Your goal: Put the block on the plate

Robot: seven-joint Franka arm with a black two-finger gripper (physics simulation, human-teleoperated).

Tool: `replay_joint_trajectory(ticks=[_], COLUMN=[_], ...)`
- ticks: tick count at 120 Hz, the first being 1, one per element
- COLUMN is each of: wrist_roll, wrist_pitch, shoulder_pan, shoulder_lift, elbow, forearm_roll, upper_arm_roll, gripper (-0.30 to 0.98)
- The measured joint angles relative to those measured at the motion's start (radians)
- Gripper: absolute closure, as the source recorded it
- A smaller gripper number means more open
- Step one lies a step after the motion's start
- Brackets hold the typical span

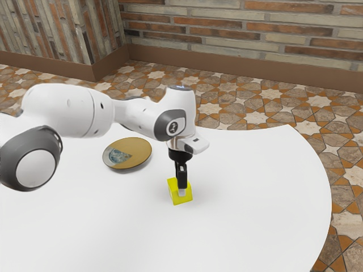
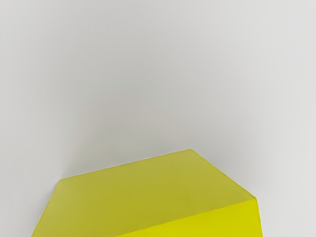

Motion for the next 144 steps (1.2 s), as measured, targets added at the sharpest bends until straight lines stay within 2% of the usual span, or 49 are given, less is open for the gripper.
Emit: replay_joint_trajectory(ticks=[28, 52, 80, 101, 144], wrist_roll=[0.026, 0.042, 0.055, 0.062, 0.068], wrist_pitch=[0.015, 0.021, 0.022, 0.014, -0.035], shoulder_pan=[0.0, 0.0, -0.001, -0.003, -0.003], shoulder_lift=[0.029, 0.035, 0.026, -0.009, -0.153], elbow=[0.002, 0.003, 0.003, 0.004, 0.018], forearm_roll=[-0.003, -0.012, -0.015, -0.015, -0.004], upper_arm_roll=[0.0, 0.002, 0.007, 0.009, 0.016], gripper=[0.01, 0.15, 0.22, 0.28, 0.28])
